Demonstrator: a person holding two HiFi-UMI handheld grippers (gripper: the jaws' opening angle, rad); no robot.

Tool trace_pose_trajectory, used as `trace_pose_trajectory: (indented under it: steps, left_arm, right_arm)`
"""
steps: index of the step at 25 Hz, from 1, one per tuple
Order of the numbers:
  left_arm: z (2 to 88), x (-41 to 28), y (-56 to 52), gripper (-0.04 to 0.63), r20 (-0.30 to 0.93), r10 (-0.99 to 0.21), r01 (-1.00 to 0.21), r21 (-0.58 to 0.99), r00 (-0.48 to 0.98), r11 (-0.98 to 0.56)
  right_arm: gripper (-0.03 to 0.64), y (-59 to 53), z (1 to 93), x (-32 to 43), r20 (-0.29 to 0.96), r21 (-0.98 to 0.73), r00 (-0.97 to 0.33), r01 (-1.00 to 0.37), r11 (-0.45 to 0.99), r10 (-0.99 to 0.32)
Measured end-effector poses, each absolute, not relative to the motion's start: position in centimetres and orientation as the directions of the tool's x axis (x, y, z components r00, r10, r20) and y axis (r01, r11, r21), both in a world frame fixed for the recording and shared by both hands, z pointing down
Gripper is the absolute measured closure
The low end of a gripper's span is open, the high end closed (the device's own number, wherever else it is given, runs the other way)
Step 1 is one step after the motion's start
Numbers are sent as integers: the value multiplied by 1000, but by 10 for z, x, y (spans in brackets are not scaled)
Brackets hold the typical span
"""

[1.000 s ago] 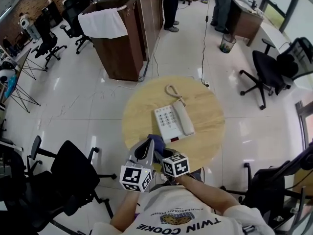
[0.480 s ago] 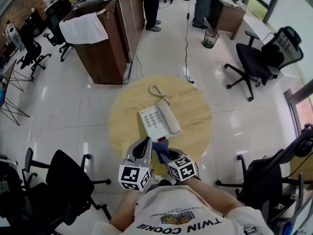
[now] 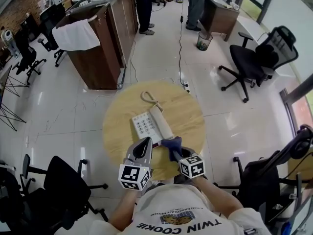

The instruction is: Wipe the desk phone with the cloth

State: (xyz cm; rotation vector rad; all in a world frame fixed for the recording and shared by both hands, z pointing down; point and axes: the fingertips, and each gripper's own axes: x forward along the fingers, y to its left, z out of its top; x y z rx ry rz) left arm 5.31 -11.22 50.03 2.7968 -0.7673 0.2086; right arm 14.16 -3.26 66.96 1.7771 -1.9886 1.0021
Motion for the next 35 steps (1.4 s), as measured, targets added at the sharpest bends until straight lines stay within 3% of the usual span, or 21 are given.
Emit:
trace_pose_trajectory:
  steps: [13,35]
  left_arm:
    - [496,61,-125,604,213,-527,-563,178,823,-808]
    - [498,56,-147,604,253,-637,-683,181,728,-708]
  right_arm:
    - [552,-47,673,198,633,-308,-150,-949,-69,-759]
    - [552,-145,676,220,620,-339,-258,-940,44,-741]
